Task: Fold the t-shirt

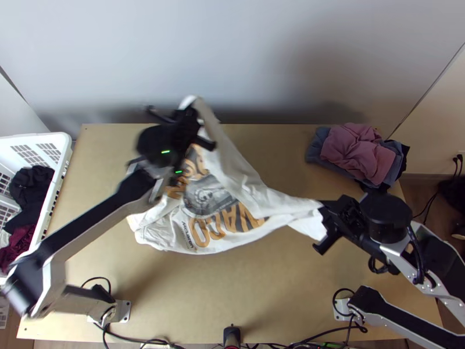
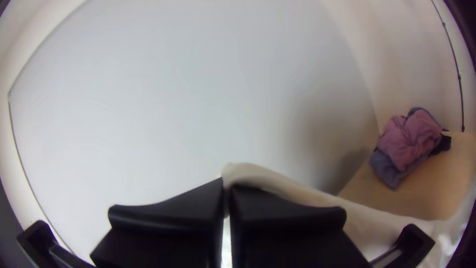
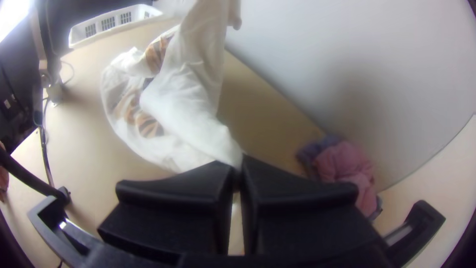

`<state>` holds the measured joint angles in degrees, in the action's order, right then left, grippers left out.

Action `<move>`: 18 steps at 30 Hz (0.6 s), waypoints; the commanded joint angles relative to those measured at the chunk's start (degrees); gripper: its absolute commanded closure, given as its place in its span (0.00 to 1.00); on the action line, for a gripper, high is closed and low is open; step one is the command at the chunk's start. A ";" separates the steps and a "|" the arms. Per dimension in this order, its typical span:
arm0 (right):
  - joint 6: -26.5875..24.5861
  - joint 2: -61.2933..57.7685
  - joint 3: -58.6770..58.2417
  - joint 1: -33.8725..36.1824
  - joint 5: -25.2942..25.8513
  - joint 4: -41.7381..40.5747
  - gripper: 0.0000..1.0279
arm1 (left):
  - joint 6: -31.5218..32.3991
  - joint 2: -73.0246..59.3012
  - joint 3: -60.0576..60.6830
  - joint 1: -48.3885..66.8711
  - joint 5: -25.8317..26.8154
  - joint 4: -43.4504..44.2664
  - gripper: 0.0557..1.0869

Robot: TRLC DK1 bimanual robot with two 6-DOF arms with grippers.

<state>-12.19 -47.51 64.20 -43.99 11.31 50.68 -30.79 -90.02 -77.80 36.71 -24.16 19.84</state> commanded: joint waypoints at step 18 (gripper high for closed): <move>7.00 2.59 -5.93 11.56 -9.20 3.64 0.97 | 13.56 -38.65 -34.52 13.30 1.14 -6.83 0.82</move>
<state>-6.35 -43.75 58.15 -34.20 3.92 54.26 -19.81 -123.63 -108.62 47.77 -23.24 18.13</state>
